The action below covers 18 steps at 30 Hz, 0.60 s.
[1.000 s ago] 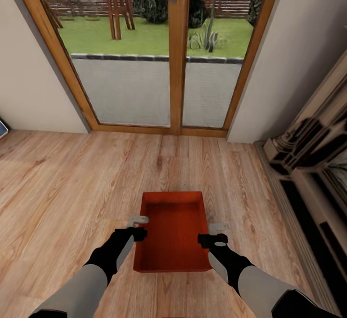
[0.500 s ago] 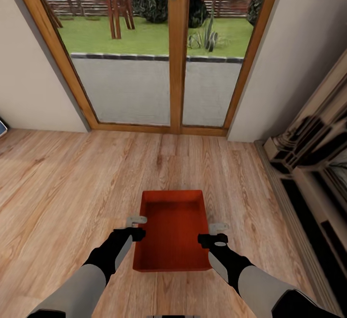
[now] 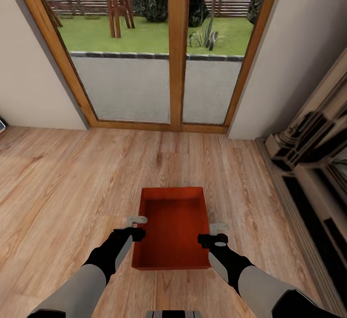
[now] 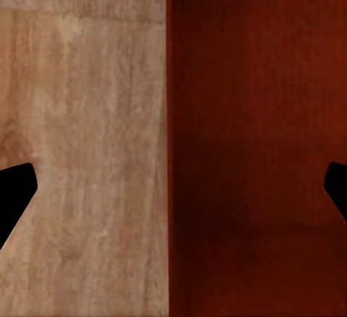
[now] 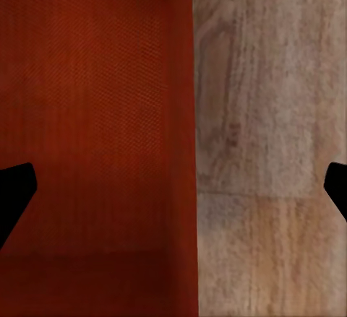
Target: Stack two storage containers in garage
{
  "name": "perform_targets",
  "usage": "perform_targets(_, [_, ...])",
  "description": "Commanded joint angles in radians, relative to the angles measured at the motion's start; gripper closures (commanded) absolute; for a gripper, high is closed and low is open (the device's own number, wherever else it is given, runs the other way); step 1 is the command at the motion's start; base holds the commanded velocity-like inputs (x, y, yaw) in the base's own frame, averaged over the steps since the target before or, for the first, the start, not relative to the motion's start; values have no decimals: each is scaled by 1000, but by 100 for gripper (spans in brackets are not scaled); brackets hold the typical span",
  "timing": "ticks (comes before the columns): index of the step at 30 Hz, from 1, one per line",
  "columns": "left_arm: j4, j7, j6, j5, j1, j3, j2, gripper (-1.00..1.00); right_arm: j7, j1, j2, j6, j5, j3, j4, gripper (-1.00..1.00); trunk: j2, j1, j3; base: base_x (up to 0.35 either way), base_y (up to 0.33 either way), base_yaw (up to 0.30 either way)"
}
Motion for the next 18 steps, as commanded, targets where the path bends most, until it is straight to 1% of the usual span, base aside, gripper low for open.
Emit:
perform_targets(1, [-2,7,5,6,0,-6,1,-100,-7,-1,0,3,-7,9,-1,-100,-8,4,-4,0,0,0])
perform_targets(18, [0,8,5,6,0,-6,1,-100,-7,-2,-1,3,-7,9,-1,-100,-127,69,-57,0,0,0])
